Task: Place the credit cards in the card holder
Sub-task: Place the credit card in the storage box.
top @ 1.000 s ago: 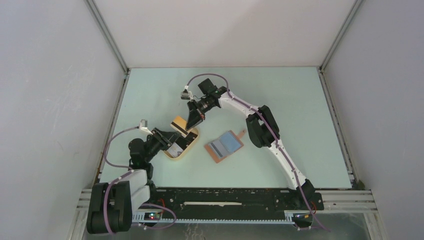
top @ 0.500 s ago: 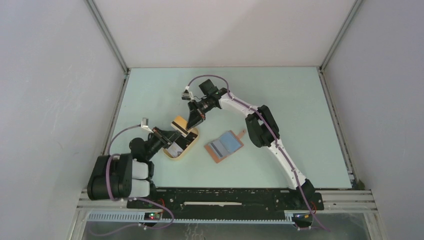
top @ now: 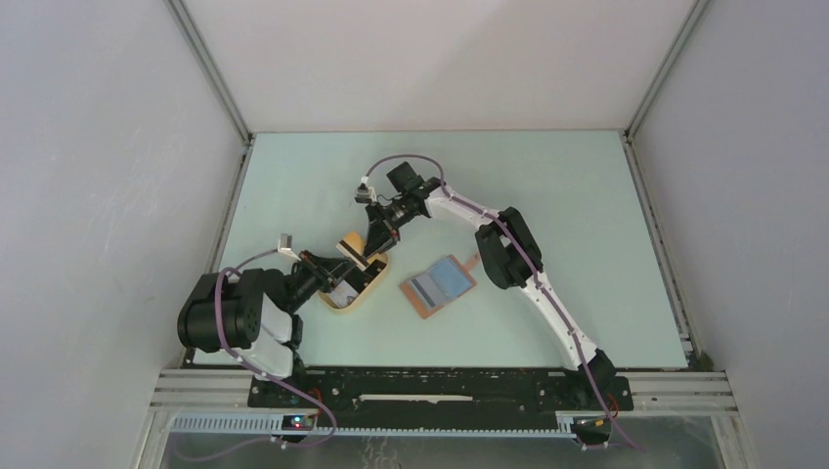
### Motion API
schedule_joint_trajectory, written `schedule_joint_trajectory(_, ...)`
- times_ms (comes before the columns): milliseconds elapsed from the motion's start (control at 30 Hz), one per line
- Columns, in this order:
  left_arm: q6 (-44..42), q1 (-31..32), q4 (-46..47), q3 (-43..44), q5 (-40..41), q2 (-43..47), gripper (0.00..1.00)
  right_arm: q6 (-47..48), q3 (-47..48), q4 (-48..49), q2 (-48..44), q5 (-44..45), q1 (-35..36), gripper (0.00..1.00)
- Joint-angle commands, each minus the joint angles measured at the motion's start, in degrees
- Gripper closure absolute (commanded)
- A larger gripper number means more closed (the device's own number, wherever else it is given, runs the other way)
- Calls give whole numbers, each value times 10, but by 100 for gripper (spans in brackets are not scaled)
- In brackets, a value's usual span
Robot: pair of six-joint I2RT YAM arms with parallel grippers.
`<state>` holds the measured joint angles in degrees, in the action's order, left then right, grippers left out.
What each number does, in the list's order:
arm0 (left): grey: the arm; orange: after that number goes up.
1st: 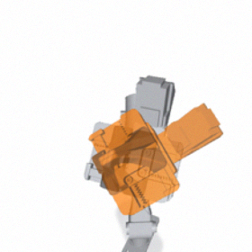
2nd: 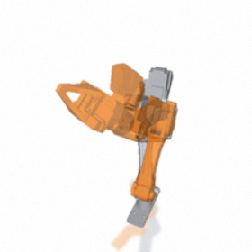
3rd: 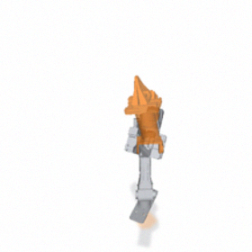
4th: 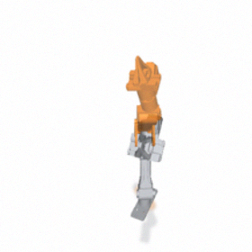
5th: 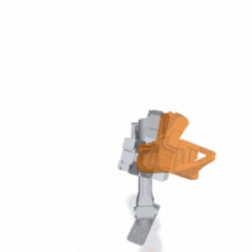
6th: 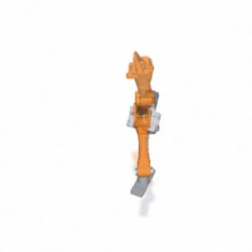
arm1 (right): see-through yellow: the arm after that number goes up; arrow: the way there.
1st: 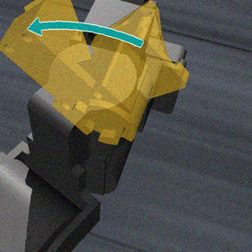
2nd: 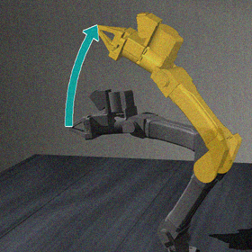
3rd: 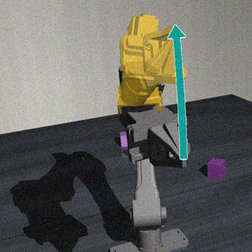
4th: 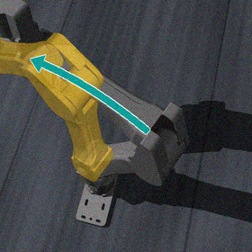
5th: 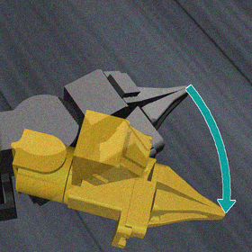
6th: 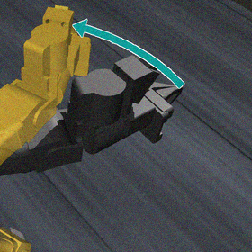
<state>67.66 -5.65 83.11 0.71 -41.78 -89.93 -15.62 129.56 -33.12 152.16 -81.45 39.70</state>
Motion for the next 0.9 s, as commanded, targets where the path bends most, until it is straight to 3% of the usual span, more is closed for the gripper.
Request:
schedule_joint_trajectory(0,10,-1,36,-38,-2,-6,100,-7,27,-2,6,-2,14,66)
schedule_joint_trajectory(233,19,0,32,-50,2,3,100,0,33,-10,8,5,8,65)
schedule_joint_trajectory(500,20,-7,9,-70,22,35,100,-1,32,-10,11,7,-2,82)
schedule_joint_trajectory(700,11,-19,-26,-82,38,77,100,2,24,-10,8,-7,-12,84)
schedule_joint_trajectory(867,-8,-35,-101,-89,45,166,100,10,17,-11,6,-18,-16,87)
